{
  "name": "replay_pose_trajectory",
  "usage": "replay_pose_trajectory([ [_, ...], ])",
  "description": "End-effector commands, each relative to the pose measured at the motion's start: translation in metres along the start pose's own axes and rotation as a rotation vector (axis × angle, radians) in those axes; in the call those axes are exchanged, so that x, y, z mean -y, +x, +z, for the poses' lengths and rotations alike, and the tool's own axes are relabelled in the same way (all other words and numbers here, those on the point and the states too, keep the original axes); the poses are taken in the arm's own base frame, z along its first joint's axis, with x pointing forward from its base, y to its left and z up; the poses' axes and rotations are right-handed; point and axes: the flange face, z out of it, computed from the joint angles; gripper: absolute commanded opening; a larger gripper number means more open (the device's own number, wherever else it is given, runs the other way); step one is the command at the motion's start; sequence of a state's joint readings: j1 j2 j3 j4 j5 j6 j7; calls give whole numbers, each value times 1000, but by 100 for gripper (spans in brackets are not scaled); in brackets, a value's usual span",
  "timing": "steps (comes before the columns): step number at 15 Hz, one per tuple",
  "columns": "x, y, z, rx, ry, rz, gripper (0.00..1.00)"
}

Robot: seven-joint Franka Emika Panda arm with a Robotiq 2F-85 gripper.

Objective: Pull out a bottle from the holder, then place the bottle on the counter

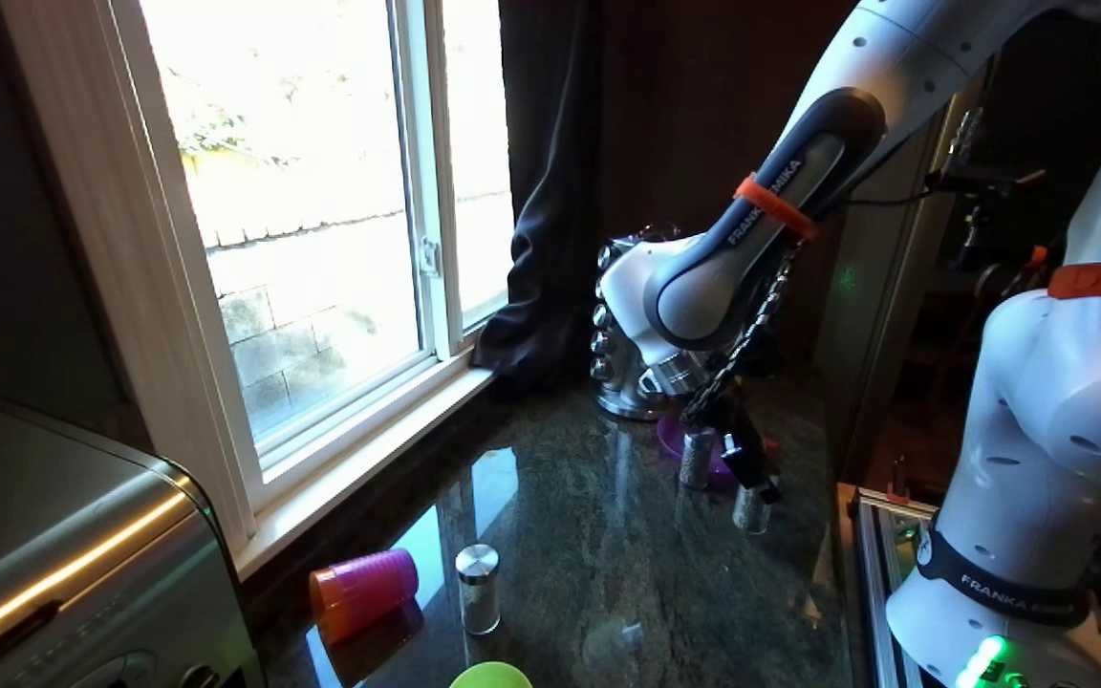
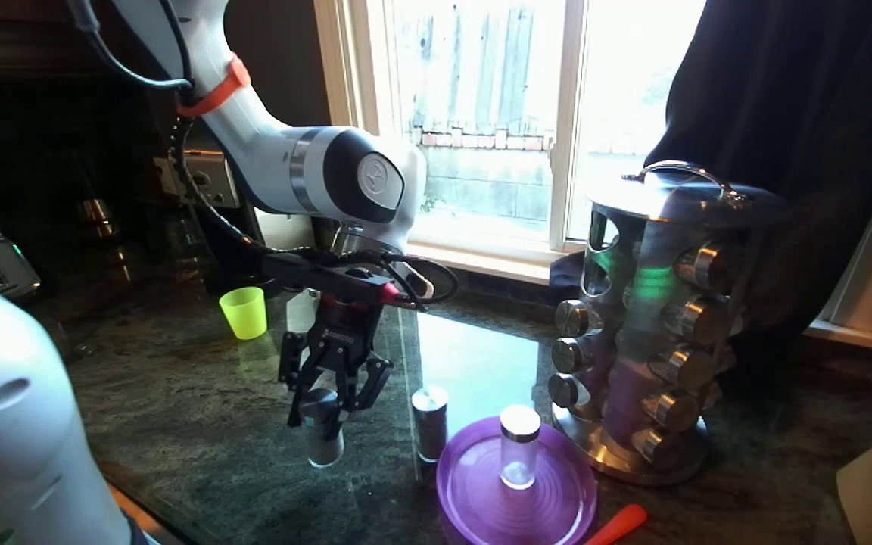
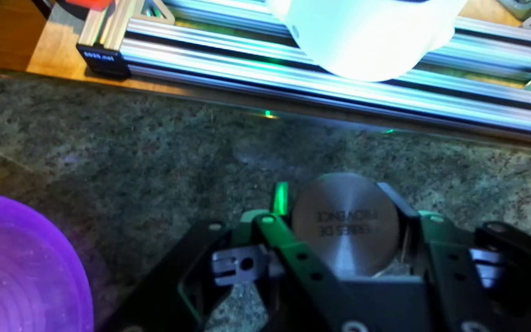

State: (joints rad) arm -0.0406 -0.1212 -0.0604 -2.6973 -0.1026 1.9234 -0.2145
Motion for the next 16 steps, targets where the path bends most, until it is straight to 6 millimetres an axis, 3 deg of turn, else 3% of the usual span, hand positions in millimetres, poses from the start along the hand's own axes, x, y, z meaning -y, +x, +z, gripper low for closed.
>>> replay_pose_trajectory([
  [1, 7, 25, 0, -33, -35, 13, 24],
  [8, 6, 55, -10, -65, -59, 41, 24],
  [15, 0, 65, -8, -41, -66, 52, 24],
  [16, -1, 65, -7, -39, -68, 50, 48],
])
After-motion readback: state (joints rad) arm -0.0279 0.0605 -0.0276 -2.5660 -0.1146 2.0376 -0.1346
